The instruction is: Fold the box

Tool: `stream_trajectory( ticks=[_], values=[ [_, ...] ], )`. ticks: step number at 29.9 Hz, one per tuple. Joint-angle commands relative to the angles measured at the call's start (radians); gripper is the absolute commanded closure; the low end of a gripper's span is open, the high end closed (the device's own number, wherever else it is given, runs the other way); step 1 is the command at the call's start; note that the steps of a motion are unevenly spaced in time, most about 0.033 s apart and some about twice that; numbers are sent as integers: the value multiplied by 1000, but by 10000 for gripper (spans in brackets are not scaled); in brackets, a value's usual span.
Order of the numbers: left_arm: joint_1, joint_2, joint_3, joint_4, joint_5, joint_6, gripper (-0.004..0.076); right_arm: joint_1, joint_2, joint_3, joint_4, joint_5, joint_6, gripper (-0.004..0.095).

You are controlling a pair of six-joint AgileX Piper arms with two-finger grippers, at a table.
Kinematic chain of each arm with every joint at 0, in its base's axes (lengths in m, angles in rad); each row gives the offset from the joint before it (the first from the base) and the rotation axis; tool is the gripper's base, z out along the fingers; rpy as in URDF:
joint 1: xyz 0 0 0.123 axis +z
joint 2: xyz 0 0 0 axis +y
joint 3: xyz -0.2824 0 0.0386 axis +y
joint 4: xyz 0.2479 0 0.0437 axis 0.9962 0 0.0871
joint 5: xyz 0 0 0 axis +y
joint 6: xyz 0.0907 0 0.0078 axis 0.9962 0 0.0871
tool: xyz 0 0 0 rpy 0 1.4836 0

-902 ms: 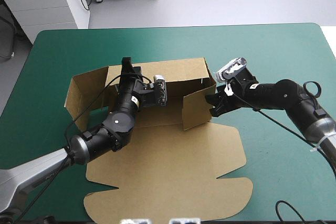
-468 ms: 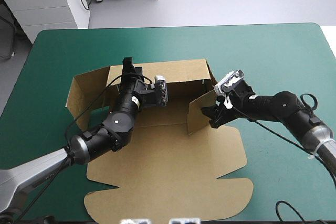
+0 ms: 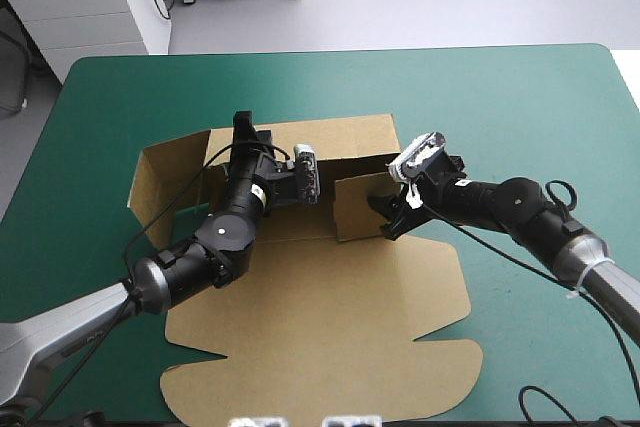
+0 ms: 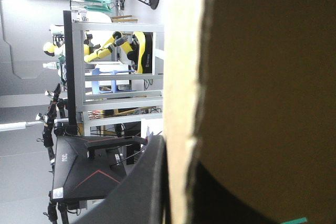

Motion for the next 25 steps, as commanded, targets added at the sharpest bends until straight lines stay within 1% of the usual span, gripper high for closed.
stream_trajectory(
  ticks=[1,7,9,11,14,15,18,22,23,25],
  values=[
    [-2,-40,-25,16,-14,-14,730,20,-17,-21,14,-52,-19,278],
    [-2,-42,-25,-17,-49,-18,731,44,-5,-21,7,-123,-17,281],
    [-2,-42,-25,-22,-56,-18,731,50,0,-21,7,-133,-17,312],
    [-2,-42,-25,-22,-58,-18,731,50,1,-21,7,-135,-17,390],
    [-2,-42,-25,-53,-58,-22,730,50,1,-21,7,-130,-14,535],
    [-2,-42,-25,-76,-63,-22,730,50,1,-21,7,-126,-11,605],
    [-2,-42,-25,-127,-65,12,731,50,1,-21,3,-112,-11,760],
    [-2,-42,-25,-113,-65,14,731,50,1,-21,3,-110,-11,908],
    [-2,-42,-25,-108,-65,14,731,50,1,-21,3,-105,-11,927],
    [-2,-42,-25,-103,-65,14,731,50,1,-21,3,-103,-11,927]
  ],
)
